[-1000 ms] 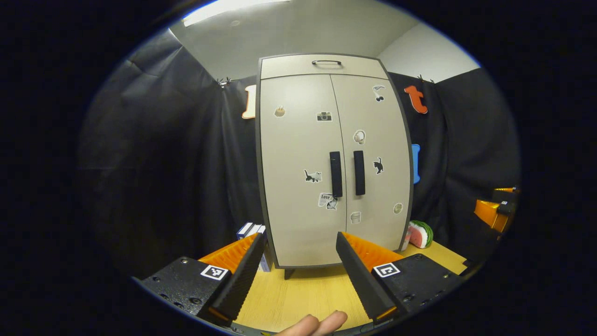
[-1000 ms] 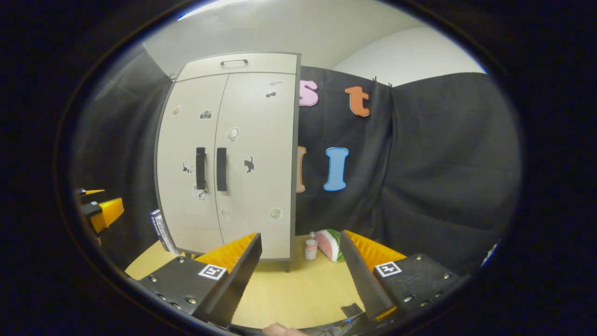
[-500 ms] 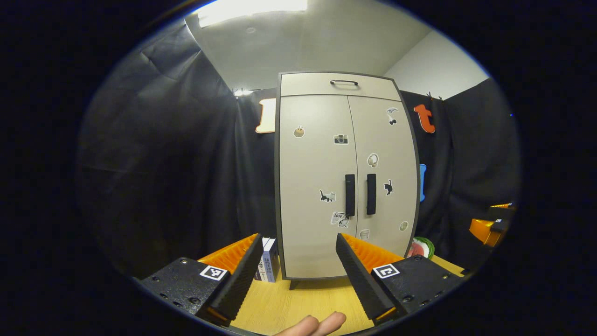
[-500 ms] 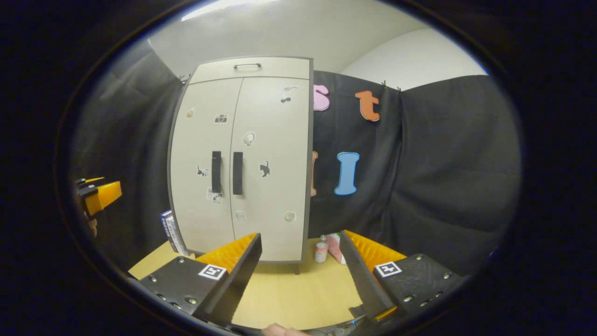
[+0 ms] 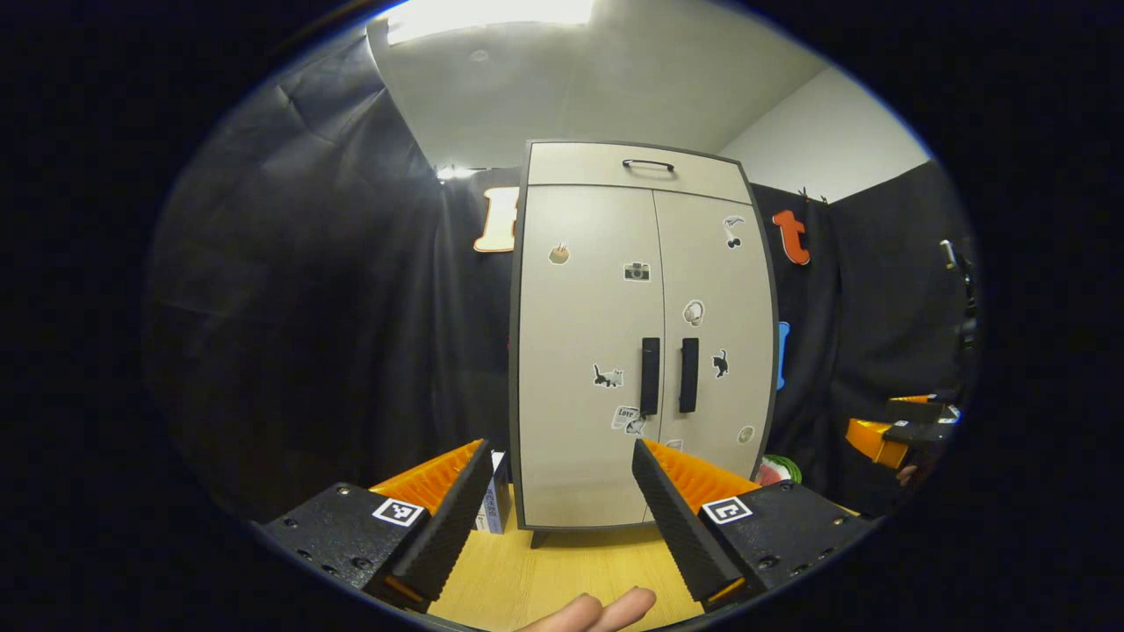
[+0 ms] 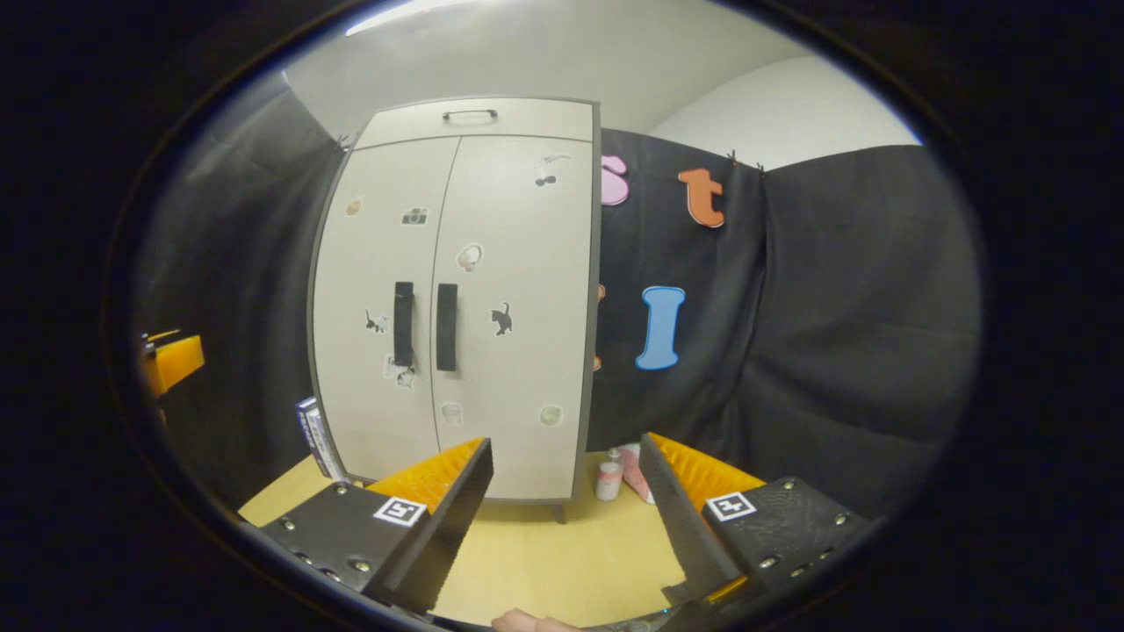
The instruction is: Open the right door of the double-door shoe cabinet with the right hand, and open the left door with the left hand.
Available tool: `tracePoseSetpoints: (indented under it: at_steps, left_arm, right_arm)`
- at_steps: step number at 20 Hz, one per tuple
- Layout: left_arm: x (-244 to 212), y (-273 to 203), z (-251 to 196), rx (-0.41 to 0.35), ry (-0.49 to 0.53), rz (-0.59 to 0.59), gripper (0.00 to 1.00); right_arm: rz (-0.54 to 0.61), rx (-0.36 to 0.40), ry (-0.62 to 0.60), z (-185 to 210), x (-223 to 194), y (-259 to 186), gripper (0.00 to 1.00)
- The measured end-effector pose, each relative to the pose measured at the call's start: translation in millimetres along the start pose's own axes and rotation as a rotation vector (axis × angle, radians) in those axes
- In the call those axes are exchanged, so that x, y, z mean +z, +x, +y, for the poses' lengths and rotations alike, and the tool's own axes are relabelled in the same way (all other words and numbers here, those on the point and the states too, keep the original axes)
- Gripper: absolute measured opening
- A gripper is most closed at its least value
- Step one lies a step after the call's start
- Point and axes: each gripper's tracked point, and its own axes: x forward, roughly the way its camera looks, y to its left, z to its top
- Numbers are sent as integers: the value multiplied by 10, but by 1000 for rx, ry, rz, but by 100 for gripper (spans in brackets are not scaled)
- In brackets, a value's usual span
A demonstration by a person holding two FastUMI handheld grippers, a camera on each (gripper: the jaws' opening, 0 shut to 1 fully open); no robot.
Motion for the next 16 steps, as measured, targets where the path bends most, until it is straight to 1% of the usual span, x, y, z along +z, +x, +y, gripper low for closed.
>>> tracePoseSetpoints:
  at_steps: [4,5,6,7,8,9,10,12,13,14,16]
  left_arm:
    - [69,184,59,2,7,-9,99]
    - [66,225,69,-2,5,-10,99]
    - [66,267,71,-7,1,-11,99]
    - [46,299,87,-10,-2,-7,99]
    - [39,326,106,-10,-3,-7,99]
    - [31,366,124,-9,0,-10,99]
    - [15,404,146,-6,3,-10,99]
    - [-38,461,210,4,4,-4,99]
    - [-65,490,213,1,6,-2,99]
    - [-88,501,229,0,7,4,99]
    - [-123,510,293,6,7,8,99]
  right_arm:
    - [-6,21,15,185,162,369,100]
    - [-12,32,18,254,204,464,97]
    - [-15,44,22,330,233,558,100]
    - [-17,54,23,407,263,659,97]
    - [-19,67,22,492,289,765,100]
    - [-23,82,18,581,322,876,100]
    - [-27,94,16,659,355,990,97]
    - [-30,115,12,830,408,1217,97]
    - [-33,128,15,925,433,1317,100]
    - [-37,142,17,1019,473,1419,97]
    - [-41,158,21,1172,509,1621,97]
